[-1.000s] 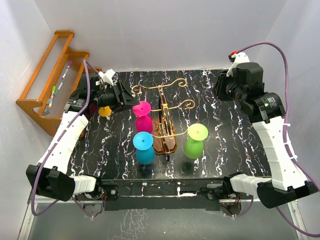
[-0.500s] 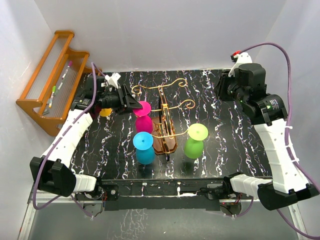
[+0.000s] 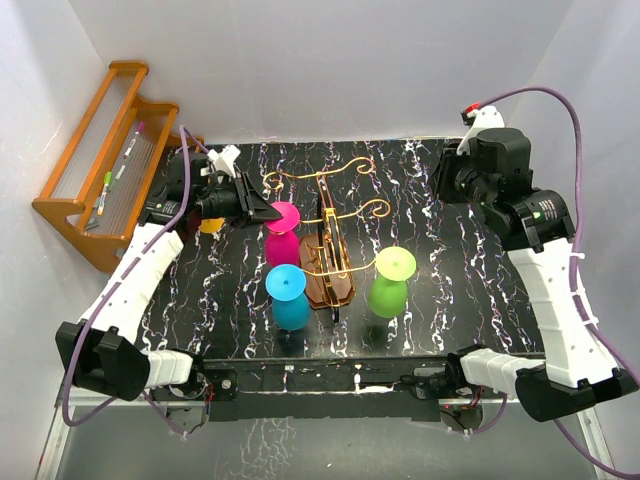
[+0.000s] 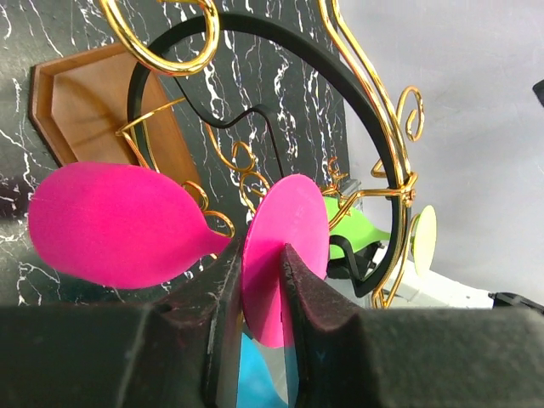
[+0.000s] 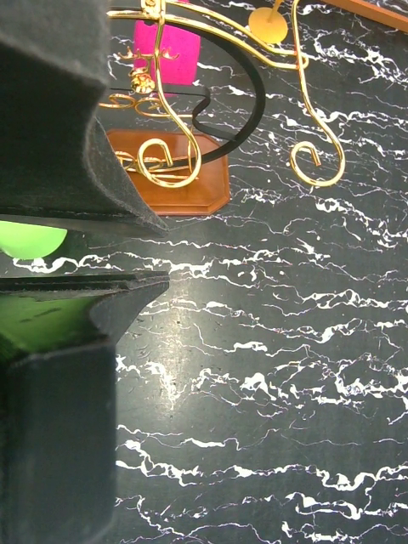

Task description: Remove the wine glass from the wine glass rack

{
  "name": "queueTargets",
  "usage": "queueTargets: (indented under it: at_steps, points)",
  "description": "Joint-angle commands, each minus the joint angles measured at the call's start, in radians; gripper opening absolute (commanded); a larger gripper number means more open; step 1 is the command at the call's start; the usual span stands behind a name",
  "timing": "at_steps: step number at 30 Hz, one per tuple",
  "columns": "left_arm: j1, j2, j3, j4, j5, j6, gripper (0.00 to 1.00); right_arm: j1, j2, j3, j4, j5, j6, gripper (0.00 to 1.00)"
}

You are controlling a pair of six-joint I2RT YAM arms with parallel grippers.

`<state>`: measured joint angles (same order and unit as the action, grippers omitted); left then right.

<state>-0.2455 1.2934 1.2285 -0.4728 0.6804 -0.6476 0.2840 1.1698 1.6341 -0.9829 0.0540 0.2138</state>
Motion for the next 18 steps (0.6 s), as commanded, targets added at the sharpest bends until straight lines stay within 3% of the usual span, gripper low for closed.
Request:
queueTargets:
  at_steps: [1, 8, 18]
  points:
    - [-0.002, -0.032, 0.022, -0.115, -0.13, 0.043, 0.13, 0.003, -0.026, -0.01, 0.056, 0.008, -0.003, 0.26]
    - [-0.001, -0.048, 0.072, -0.186, -0.198, 0.05, 0.0, 0.001, -0.028, -0.018, 0.064, 0.0, 0.0, 0.26]
    - [-0.001, -0.107, 0.062, -0.079, -0.15, -0.074, 0.0, 0.002, -0.046, -0.035, 0.079, -0.014, 0.012, 0.26]
